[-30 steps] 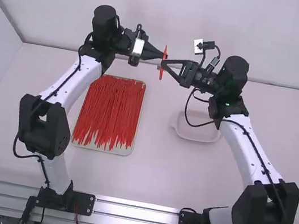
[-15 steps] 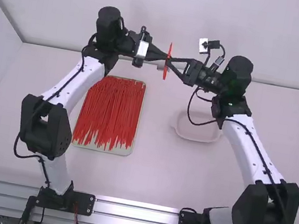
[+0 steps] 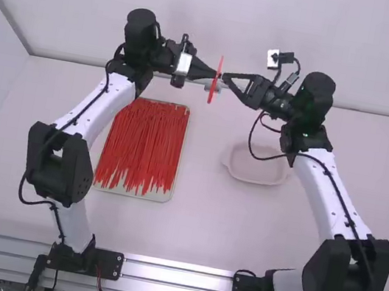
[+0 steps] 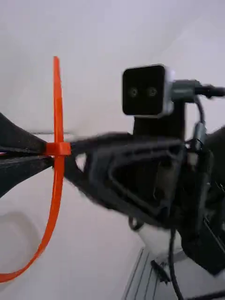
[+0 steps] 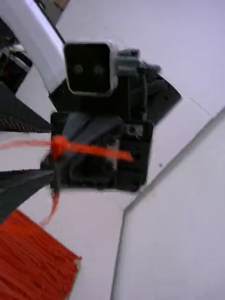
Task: Fasten the cable tie
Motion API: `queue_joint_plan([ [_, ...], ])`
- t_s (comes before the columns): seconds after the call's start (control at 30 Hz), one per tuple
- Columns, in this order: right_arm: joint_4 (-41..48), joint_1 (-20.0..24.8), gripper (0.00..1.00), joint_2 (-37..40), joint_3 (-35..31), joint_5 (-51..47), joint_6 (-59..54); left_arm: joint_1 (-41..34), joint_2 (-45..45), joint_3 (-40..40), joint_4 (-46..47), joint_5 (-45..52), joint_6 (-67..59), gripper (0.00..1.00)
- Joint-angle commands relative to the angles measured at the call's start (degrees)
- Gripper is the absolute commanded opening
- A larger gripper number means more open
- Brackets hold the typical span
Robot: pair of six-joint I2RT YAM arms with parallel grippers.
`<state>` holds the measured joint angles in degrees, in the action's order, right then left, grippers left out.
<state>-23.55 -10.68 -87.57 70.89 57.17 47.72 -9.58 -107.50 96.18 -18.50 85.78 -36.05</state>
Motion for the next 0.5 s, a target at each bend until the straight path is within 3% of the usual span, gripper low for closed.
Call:
queue_joint_plan([
  [0.0, 0.4, 0.6, 0.33, -0.3, 1.1, -1.9, -0.4, 0.3, 0.7, 1.3, -0.1, 4.0, 0.7, 0.02],
  [0.47, -0.1, 0.7, 0.43, -0.3, 1.1, -1.5, 1.1, -0.6, 0.7, 1.2, 6.8, 4.0, -1.6, 0.02],
])
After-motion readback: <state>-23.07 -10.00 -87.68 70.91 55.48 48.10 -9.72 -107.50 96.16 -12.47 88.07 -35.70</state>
